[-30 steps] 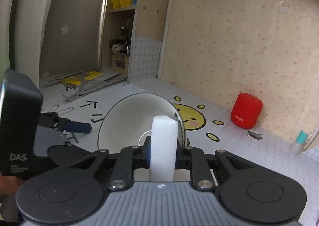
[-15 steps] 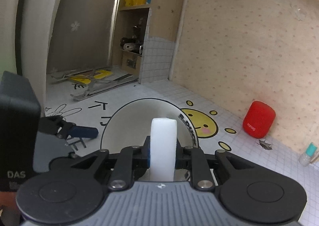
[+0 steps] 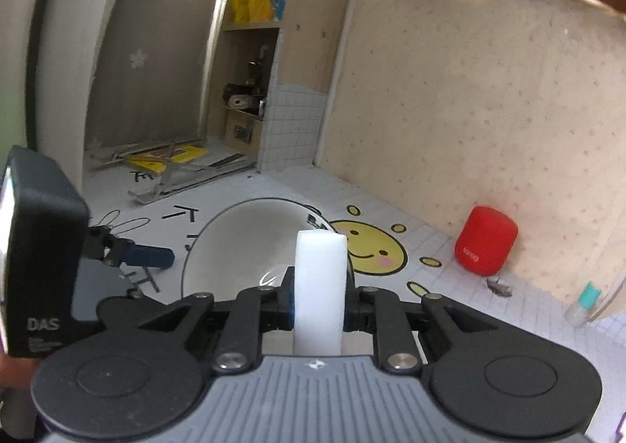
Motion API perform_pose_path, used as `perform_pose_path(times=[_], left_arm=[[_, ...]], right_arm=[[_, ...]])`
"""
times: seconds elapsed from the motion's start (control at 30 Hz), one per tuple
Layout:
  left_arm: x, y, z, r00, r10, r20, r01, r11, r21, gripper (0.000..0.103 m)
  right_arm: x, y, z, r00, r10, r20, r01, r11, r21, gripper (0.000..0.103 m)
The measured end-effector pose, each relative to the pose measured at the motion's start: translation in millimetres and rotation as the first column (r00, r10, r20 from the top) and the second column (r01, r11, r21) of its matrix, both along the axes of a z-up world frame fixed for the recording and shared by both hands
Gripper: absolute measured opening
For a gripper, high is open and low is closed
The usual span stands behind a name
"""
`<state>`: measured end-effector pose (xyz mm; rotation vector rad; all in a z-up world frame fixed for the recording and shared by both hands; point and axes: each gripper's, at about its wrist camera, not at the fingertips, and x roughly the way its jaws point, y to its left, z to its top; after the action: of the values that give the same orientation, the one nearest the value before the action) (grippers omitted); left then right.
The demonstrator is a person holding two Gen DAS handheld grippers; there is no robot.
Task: Clean bowl
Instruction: 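Rotate the bowl with the left gripper while the right gripper scrubs the sponge inside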
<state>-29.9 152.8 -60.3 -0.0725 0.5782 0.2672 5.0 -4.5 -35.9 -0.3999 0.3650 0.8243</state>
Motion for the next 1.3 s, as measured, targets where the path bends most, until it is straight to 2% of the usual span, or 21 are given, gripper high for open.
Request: perform_pose_path(times=[0.23, 0.5, 0.73, 1.0, 1.1, 1.3], left_arm=[[-0.9, -1.1, -0.2, 1.000, 0.001, 0.000, -0.001, 1.000, -0.003, 0.103], [-0.7, -0.8, -1.2, 1.000, -0.001, 0.004, 0.001, 1.000, -0.001, 0.103], [-1.1, -1.8, -1.4, 1.000, 0.004, 0.005, -0.004, 1.000, 0.000, 0.103], [2.5, 6.4, 2.2, 1.000, 0.015, 0.002, -0.015, 1.000, -0.017, 0.103], [3.3, 8.5, 5.2, 0.999, 0.030, 0.015, -0.030, 0.999, 0.011, 0.103], [2.9, 14.2, 4.0, 0.999, 0.035, 0.009, -0.035, 0.999, -0.016, 0.103]], right_arm=[[7.5, 4.1, -12.9, 0.998, -0.003, -0.065, 0.002, 1.000, -0.011, 0.018], [3.9, 3.0, -1.9, 1.000, -0.011, -0.026, 0.012, 0.999, 0.035, 0.018], [10.1, 1.1, -10.5, 0.997, -0.025, -0.066, 0.027, 0.999, 0.023, 0.018], [11.9, 2.9, -13.8, 0.997, -0.016, -0.075, 0.018, 1.000, 0.015, 0.018], [11.4, 2.3, -16.1, 0.997, -0.017, -0.075, 0.017, 1.000, 0.007, 0.018], [10.2, 5.6, -15.9, 0.997, -0.009, -0.071, 0.010, 1.000, 0.016, 0.018]])
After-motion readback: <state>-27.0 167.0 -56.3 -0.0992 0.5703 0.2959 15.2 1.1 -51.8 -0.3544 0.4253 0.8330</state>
